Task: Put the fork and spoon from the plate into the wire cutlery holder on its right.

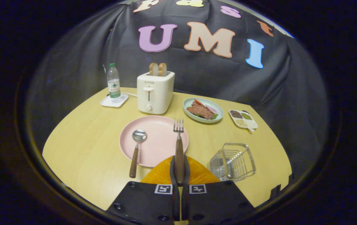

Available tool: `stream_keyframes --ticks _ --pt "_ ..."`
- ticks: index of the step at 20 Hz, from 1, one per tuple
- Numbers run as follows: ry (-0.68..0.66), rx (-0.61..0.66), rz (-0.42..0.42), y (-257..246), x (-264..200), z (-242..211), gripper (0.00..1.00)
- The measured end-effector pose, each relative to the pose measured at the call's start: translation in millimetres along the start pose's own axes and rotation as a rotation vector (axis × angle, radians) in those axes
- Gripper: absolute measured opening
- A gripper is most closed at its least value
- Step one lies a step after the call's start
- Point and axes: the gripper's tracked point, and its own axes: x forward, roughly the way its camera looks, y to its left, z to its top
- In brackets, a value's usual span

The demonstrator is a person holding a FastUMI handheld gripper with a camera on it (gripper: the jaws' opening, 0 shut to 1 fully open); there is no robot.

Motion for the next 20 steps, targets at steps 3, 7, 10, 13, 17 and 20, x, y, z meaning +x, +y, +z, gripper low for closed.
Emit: stream_keyframes --ticks 3,7,10,13,17,20 --pt "0.041 0.016 -0.034 -24 -18 9 0.05" --pt "0.12 0.076 -0.069 -63 -44 4 0.05" --pt "0.185 0.144 -0.118 -88 -62 -8 0.05" --pt "0.249 0.22 -0.15 -96 -71 -17 0.05" --pt "0.34 0.322 -0.18 -94 -77 -29 0.05" --pt "0.4 0.4 -0.198 -95 -72 -36 0.05"
